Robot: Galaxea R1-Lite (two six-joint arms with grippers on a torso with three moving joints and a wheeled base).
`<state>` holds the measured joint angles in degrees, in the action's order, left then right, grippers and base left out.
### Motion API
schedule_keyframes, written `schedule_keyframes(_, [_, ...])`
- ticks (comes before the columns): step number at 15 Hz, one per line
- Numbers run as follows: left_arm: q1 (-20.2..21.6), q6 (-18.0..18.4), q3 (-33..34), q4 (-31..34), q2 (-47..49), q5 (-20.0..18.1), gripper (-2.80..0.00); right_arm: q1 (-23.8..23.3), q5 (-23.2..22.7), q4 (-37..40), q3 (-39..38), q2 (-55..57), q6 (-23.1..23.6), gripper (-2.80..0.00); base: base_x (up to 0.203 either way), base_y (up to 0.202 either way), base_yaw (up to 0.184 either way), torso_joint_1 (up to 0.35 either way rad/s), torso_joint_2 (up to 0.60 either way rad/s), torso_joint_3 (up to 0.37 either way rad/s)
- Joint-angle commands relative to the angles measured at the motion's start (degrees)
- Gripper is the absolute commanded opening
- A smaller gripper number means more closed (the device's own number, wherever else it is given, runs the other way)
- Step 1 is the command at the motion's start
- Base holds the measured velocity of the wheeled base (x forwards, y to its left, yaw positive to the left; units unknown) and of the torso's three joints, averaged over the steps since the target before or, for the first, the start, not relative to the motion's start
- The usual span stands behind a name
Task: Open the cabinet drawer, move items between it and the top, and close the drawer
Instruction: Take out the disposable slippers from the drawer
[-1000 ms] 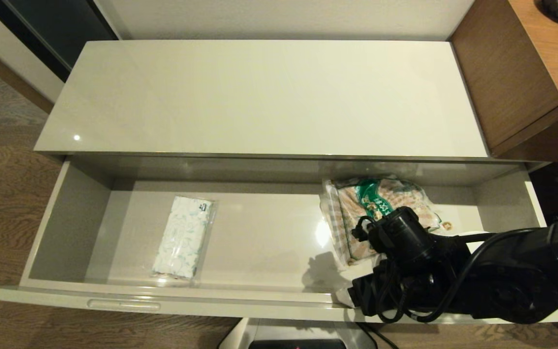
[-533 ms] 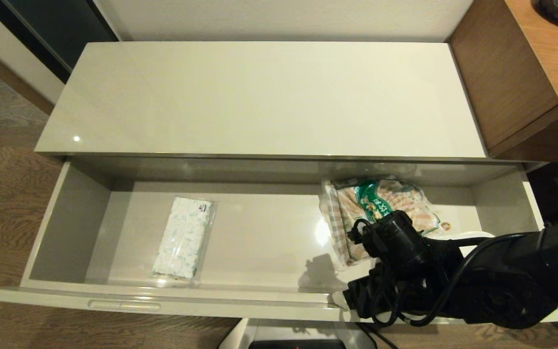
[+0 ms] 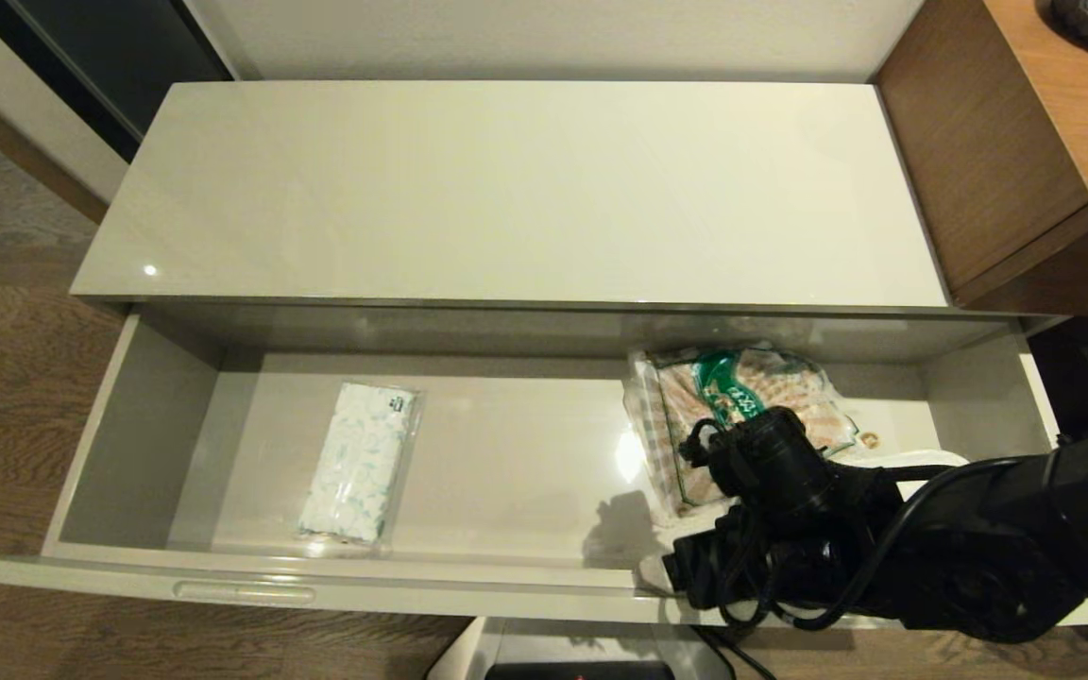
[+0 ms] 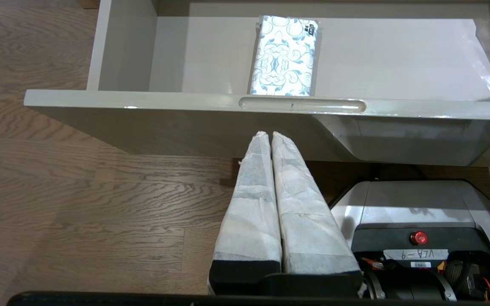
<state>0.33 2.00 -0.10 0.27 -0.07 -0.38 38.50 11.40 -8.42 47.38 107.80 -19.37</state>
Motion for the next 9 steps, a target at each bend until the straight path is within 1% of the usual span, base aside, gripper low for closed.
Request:
schedule_keyframes(1, [0.0,0.0,0.0,0.0,0.1,0.0,-2.8,-3.7,-1.6,-1.7,-1.1,-4.7,-0.4,0.0,0.0,0.0,0.0,0.0,0.0,0.0])
schedule_keyframes(3, [0.0,0.0,0.0,0.0,0.1,0.0,-2.8,-7.9,-4.8,-7.2,-3.2,-7.5,-1.0,0.0,0.0,0.0,0.0,0.0,0.0,0.0])
schedule_keyframes(4, [0.0,0.0,0.0,0.0,0.1,0.0,-2.8,-10.1,-7.5,-9.2,-3.9,-9.0,-0.8,0.0,0.0,0.0,0.0,0.0,0.0,0.0])
schedule_keyframes(5, [0.0,0.0,0.0,0.0,0.1,0.0,-2.8,-14.6,-11.6,-10.1,-4.2,-10.5,0.0,0.0,0.0,0.0,0.0,0.0,0.0,0.0])
schedule_keyframes(7, [0.0,0.0,0.0,0.0,0.1,0.0,-2.8,-25.1,-22.3,-10.9,-4.6,-13.2,2.7,0.0,0.0,0.0,0.0,0.0,0.0,0.0])
schedule_keyframes(8, [0.0,0.0,0.0,0.0,0.1,0.0,-2.8,-29.1,-28.0,-11.2,-4.7,-14.4,4.4,0.0,0.0,0.0,0.0,0.0,0.0,0.0])
schedule_keyframes(9, [0.0,0.0,0.0,0.0,0.1,0.0,-2.8,-32.2,-31.9,-11.4,-4.9,-15.0,6.2,0.0,0.0,0.0,0.0,0.0,0.0,0.0])
